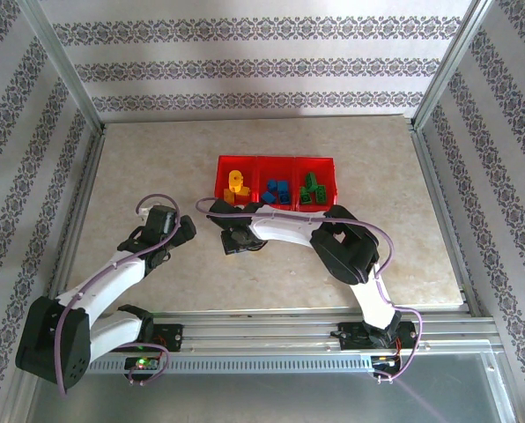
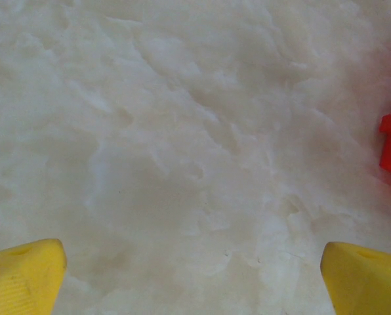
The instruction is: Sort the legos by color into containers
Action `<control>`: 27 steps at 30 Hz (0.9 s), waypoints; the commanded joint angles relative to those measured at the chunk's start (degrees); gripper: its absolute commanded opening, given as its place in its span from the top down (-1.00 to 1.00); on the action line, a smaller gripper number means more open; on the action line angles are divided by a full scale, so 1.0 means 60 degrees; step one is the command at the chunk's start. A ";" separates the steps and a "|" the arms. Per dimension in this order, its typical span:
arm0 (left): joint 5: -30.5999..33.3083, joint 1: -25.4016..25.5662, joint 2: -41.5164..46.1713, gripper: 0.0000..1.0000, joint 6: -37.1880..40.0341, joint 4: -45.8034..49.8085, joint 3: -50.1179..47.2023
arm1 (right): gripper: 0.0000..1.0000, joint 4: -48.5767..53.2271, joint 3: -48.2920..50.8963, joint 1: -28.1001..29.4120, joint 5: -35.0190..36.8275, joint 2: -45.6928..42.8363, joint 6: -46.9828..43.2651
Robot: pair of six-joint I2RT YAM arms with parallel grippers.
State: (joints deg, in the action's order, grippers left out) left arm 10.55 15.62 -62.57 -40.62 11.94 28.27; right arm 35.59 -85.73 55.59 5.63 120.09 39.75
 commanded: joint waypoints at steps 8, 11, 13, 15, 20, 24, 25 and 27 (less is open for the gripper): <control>-0.0099 -0.0145 -0.0121 -0.99 -0.0085 -0.0200 0.0059 | 0.15 0.0074 0.0049 -0.0103 -0.0010 -0.0377 -0.0298; -0.0116 -0.0148 -0.0119 -0.99 -0.0084 -0.0167 0.0062 | 0.16 0.0130 0.0120 -0.0112 0.0170 -0.0583 -0.0353; -0.0122 -0.0150 -0.0121 -0.99 -0.0085 -0.0159 0.0077 | 0.17 0.0183 0.0180 -0.0143 0.0298 -0.0768 -0.0395; -0.0135 -0.0157 -0.0105 -0.99 -0.0070 -0.0120 0.0107 | 0.17 0.0205 0.0266 -0.0180 0.0427 -0.0972 -0.0441; -0.0141 -0.0170 -0.0080 -0.99 -0.0070 -0.0101 0.0129 | 0.18 0.0260 0.0517 -0.0477 0.0766 -0.1574 -0.0613; -0.0146 -0.0169 -0.0066 -0.99 -0.0057 -0.0073 0.0147 | 0.17 0.0278 0.0637 -0.0894 0.1019 -0.2015 -0.0906; -0.0132 -0.0161 -0.0061 -0.99 -0.0056 -0.0059 0.0150 | 0.17 0.0279 0.0622 -0.1010 0.1074 -0.2098 -0.1027; -0.0132 -0.0157 -0.0062 -0.99 -0.0056 -0.0057 0.0155 | 0.17 0.0293 0.0544 -0.1285 0.1138 -0.2210 -0.1248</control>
State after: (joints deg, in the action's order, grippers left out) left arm 9.63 15.62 -63.02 -40.62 11.94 28.29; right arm 36.03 -82.87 49.43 9.80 108.97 35.00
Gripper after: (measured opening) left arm 0.996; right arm 0.417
